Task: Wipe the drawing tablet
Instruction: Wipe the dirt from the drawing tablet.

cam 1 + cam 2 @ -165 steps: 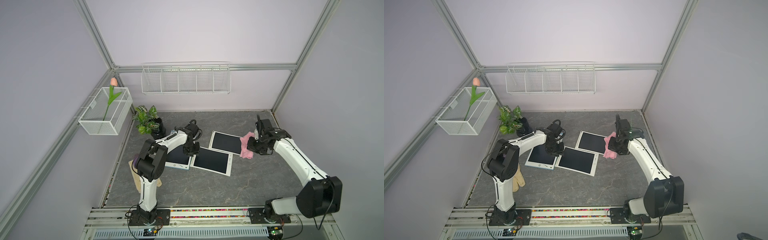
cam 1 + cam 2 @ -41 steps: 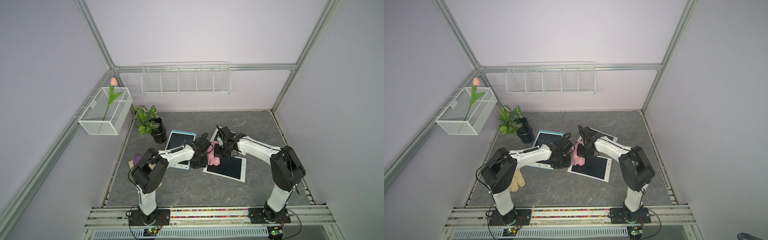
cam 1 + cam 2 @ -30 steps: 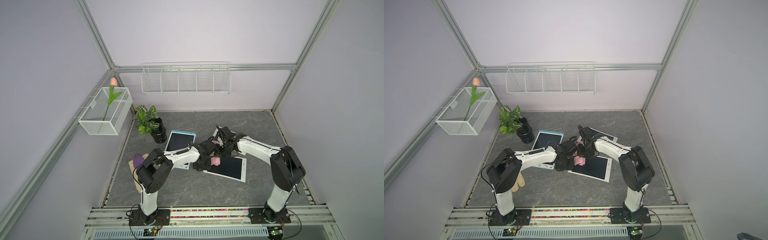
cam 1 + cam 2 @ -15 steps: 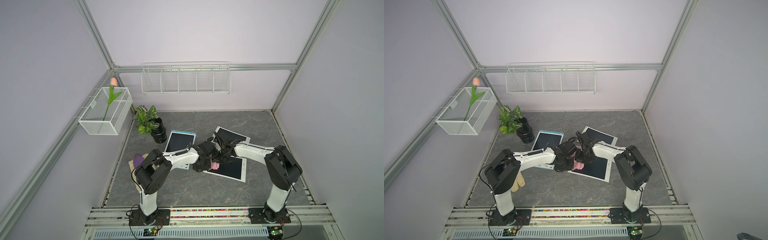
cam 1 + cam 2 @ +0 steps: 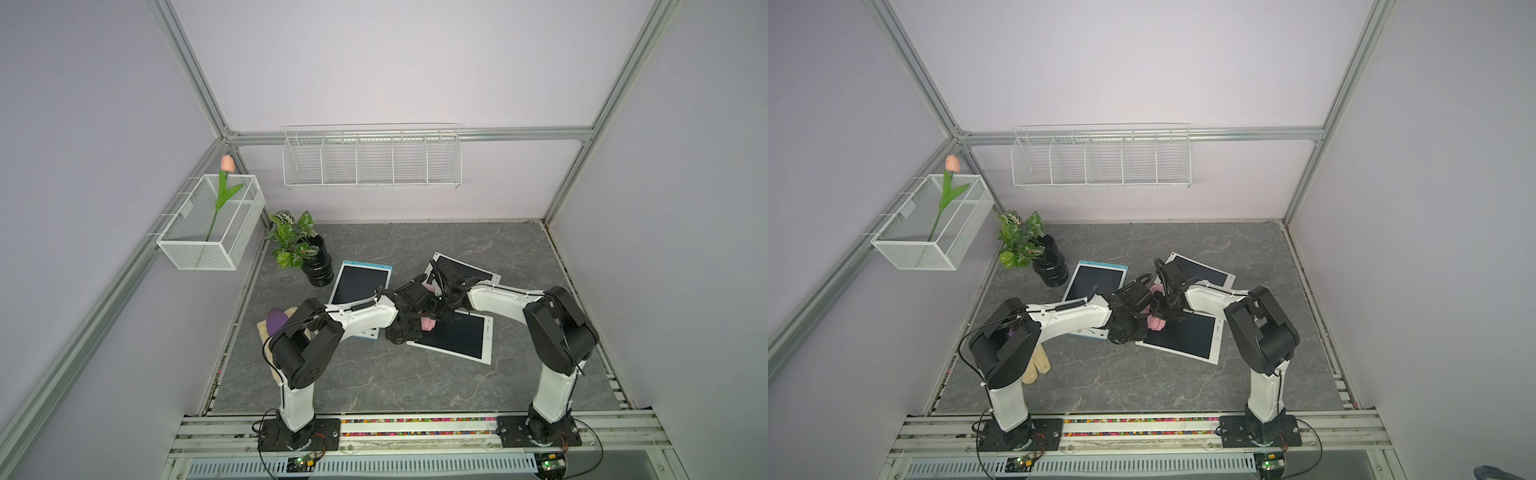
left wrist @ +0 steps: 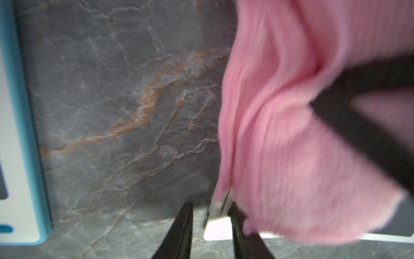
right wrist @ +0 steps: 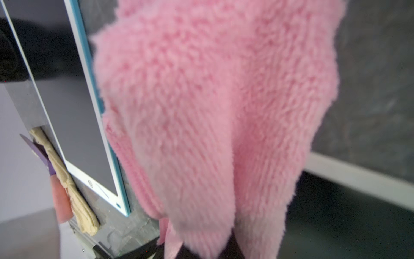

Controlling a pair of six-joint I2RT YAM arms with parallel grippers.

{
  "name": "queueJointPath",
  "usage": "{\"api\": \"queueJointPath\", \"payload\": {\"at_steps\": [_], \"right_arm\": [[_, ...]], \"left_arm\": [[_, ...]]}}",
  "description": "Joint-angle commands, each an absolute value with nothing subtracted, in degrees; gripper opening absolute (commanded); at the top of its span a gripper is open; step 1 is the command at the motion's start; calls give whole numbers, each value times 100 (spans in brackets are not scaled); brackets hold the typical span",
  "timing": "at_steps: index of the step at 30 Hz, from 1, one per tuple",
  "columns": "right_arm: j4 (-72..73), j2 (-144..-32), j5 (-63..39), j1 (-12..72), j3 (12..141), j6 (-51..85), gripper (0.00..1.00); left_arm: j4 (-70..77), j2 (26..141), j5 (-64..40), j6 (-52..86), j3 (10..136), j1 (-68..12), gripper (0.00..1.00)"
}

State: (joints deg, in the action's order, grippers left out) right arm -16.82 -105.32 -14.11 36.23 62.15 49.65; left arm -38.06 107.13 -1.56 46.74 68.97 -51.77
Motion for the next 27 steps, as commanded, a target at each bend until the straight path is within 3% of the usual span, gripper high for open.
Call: {"api": "queueJointPath", "payload": {"at_steps": [1, 15, 27], "right_arm": [[-1390, -10297, -1732, 3786, 5594, 5541, 7], [-1470, -11224, -1712, 2977, 6599, 5345, 7], [-1083, -10591, -1966, 3568, 5831, 5727, 7]], "left_arm": [[-3964, 11050, -54, 4774, 6737, -5199, 32], [-4034, 11144, -78, 4756, 6820, -5199, 32], [-4036, 11175, -49, 4786, 6847, -5194, 32]]}}
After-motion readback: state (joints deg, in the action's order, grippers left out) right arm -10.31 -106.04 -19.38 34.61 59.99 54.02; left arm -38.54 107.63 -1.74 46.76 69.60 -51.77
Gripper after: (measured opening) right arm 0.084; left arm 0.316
